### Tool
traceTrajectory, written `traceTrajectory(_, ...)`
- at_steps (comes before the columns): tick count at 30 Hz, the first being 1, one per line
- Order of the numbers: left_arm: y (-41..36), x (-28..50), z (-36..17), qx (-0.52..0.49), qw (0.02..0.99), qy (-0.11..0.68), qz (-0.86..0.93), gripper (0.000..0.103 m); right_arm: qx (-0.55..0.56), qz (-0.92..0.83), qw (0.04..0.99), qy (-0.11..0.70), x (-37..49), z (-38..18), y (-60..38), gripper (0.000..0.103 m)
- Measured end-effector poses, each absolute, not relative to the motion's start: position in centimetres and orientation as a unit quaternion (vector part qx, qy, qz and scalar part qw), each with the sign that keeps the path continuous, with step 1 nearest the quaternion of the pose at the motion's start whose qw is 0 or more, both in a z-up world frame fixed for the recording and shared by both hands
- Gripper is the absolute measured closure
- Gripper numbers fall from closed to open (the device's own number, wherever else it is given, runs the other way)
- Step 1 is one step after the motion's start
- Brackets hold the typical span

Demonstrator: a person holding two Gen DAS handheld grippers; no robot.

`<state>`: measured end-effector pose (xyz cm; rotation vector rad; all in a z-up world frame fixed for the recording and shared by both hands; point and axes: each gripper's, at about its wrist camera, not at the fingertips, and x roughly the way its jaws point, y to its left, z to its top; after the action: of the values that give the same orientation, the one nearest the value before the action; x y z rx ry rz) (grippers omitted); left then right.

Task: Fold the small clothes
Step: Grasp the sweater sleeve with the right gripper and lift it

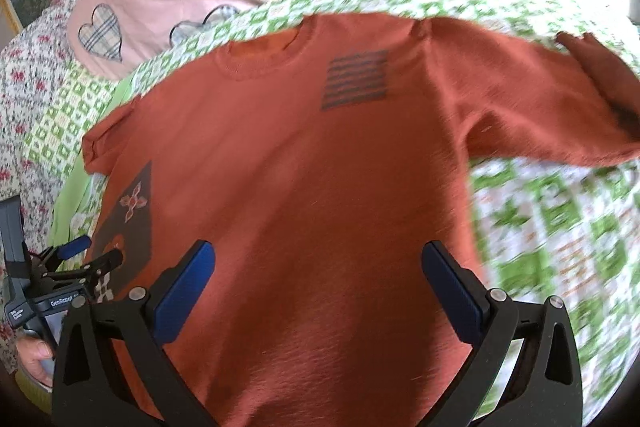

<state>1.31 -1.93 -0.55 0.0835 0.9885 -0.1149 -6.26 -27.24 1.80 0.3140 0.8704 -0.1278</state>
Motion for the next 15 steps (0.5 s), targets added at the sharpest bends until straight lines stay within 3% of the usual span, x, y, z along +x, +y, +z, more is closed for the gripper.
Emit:
traceTrajectory(7, -3.0, 3.4, 0.4, 0.050, 0.884, 0.460, -0.063, 0.003, 0.132, -0.107, 0.897, 0.408, -6.2, 4.7, -34.3, 0.028)
traceTrajectory(15, -4.4, 6.3, 0.7, 0.070, 0.884, 0.456, -0.072, 0.003, 0.115, -0.251, 0.882, 0.382, -6.6, 8.3, -48.0, 0.036)
